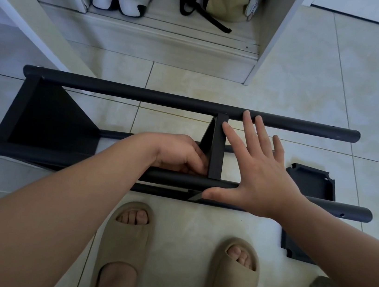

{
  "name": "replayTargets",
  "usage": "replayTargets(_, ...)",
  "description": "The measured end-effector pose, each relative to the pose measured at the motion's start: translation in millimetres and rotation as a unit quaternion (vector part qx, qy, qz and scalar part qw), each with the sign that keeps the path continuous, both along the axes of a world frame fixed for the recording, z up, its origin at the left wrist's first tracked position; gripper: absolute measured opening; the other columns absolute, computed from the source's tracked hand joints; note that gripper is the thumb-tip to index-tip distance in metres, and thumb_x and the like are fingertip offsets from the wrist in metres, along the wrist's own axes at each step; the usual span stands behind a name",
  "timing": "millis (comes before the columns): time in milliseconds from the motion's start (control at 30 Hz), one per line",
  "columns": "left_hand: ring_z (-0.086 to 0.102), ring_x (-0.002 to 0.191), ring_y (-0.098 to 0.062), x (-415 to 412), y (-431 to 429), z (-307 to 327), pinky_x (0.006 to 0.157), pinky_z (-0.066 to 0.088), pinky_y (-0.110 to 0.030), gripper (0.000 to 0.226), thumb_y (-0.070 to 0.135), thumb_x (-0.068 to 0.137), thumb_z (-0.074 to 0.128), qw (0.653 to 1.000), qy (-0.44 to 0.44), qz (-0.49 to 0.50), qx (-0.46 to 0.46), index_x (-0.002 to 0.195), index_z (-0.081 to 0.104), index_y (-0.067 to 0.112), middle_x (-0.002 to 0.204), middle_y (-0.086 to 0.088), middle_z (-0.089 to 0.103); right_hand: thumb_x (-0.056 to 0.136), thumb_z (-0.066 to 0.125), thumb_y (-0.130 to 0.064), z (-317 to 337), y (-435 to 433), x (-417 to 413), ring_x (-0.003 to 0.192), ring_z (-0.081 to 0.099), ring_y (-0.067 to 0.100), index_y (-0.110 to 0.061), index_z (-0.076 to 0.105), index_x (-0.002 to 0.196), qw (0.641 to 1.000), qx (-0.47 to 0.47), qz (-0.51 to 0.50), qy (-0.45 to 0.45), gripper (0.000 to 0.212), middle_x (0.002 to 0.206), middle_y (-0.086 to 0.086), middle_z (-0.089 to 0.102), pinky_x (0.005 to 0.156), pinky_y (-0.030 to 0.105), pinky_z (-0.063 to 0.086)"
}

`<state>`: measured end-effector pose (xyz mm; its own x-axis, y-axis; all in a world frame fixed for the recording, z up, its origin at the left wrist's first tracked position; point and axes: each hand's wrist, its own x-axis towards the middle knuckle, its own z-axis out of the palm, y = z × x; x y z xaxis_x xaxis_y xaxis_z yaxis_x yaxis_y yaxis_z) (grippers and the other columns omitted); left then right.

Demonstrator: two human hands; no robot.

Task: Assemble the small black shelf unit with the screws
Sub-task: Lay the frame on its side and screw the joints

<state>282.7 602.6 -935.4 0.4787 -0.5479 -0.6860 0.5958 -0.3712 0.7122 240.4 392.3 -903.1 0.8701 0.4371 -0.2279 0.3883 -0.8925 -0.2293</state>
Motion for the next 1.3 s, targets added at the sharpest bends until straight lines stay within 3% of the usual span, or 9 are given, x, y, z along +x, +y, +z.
replayTargets(100, 0.062, 0.060, -0.014, -1.1, -1.6, -0.2, 0.059, 0.051, -0.020, 0.011, 0.003, 0.072, 0.067, 1.000, 0.016, 0.007, -0.002, 0.082, 0.069, 0.000, 0.074, -0.012, 0.063, 0.053, 0.021, -0.108, 0.1, 0.0, 0.0, 0.149, -0.034, 0.018, -0.044, -0.018, 0.155, 1.000, 0.002, -0.002, 0.004, 0.127, 0.163, -0.006, -0.034, 0.123, 0.061, -0.002)
replayTargets(200, 0.058, 0.061, -0.012, -1.9, -1.8, 0.8, 0.057, 0.047, -0.019, 0.001, 0.012, 0.078, 0.072, 0.999, -0.029, -0.024, 0.024, 0.078, 0.073, 0.011, 0.072, -0.005, 0.064, 0.054, 0.022, -0.108, 0.8, -0.2, 0.3, 0.149, -0.035, 0.018, -0.044, -0.019, 0.155, 1.000, -0.002, -0.001, 0.006, 0.127, 0.163, -0.006, -0.035, 0.123, 0.062, -0.002)
replayTargets(333, 0.059, 0.058, -0.007, 0.1, 1.2, 0.2, 0.054, 0.046, -0.016, 0.025, 0.005, 0.087, 0.066, 0.997, -0.052, -0.038, 0.043, 0.072, 0.078, 0.021, 0.069, 0.000, 0.066, 0.054, 0.024, -0.108, 0.6, 0.1, 0.9, 0.149, -0.034, 0.018, -0.043, -0.018, 0.156, 1.000, -0.003, -0.001, 0.007, 0.127, 0.163, -0.005, -0.034, 0.123, 0.062, -0.002)
replayTargets(500, 0.062, 0.056, -0.007, 0.0, -0.1, 2.2, 0.053, 0.048, -0.015, 0.031, -0.009, 0.086, 0.059, 1.000, -0.003, -0.004, 0.004, 0.071, 0.077, 0.011, 0.071, -0.006, 0.067, 0.054, 0.025, -0.108, 1.0, 0.2, 1.1, 0.149, -0.034, 0.018, -0.044, -0.018, 0.156, 1.000, 0.000, -0.003, 0.009, 0.128, 0.164, -0.005, -0.034, 0.123, 0.061, -0.002)
replayTargets(667, 0.071, 0.073, -0.016, -0.8, -2.6, 4.3, 0.070, 0.058, -0.022, 0.024, -0.004, 0.090, 0.055, 0.999, 0.047, 0.014, -0.024, 0.080, 0.076, 0.004, 0.084, -0.011, 0.073, 0.053, 0.023, -0.108, 2.0, 0.3, 1.1, 0.149, -0.035, 0.018, -0.044, -0.019, 0.155, 1.000, -0.004, -0.003, 0.010, 0.128, 0.163, -0.005, -0.035, 0.123, 0.061, -0.002)
replayTargets(833, 0.067, 0.069, -0.011, -1.4, -1.9, 4.3, 0.064, 0.054, -0.020, 0.015, 0.003, 0.090, 0.062, 0.998, -0.037, -0.033, 0.039, 0.091, 0.075, 0.012, 0.086, -0.007, 0.073, 0.054, 0.025, -0.107, 2.2, 0.5, 0.6, 0.149, -0.034, 0.018, -0.043, -0.018, 0.156, 1.000, -0.006, -0.003, 0.009, 0.127, 0.163, -0.005, -0.035, 0.123, 0.061, -0.002)
replayTargets(1067, 0.069, 0.067, -0.012, -1.5, -1.9, 8.1, 0.062, 0.054, -0.018, 0.019, -0.011, 0.088, 0.055, 1.000, 0.010, 0.008, -0.002, 0.093, 0.071, -0.002, 0.087, -0.014, 0.071, 0.055, 0.027, -0.106, 3.0, 1.4, 0.4, 0.150, -0.032, 0.019, -0.042, -0.016, 0.157, 1.000, -0.008, -0.005, 0.008, 0.128, 0.164, -0.004, -0.032, 0.123, 0.060, 0.000)
replayTargets(1200, 0.070, 0.076, -0.017, -1.6, -3.4, 9.3, 0.071, 0.058, -0.022, 0.016, -0.005, 0.090, 0.056, 0.999, 0.036, 0.011, -0.010, 0.095, 0.071, -0.006, 0.091, -0.016, 0.072, 0.054, 0.026, -0.106, 4.0, 1.5, 0.7, 0.150, -0.033, 0.019, -0.042, -0.017, 0.157, 1.000, -0.011, -0.005, 0.011, 0.128, 0.164, -0.004, -0.033, 0.123, 0.060, -0.001)
replayTargets(1300, 0.067, 0.076, -0.015, -1.6, -3.5, 5.8, 0.070, 0.056, -0.019, 0.020, 0.000, 0.091, 0.059, 1.000, -0.011, -0.014, 0.025, 0.106, 0.069, -0.007, 0.096, -0.016, 0.069, 0.054, 0.025, -0.106, 3.6, 1.2, 0.9, 0.150, -0.033, 0.019, -0.043, -0.019, 0.156, 1.000, -0.013, -0.004, 0.011, 0.127, 0.164, -0.004, -0.033, 0.123, 0.061, -0.001)
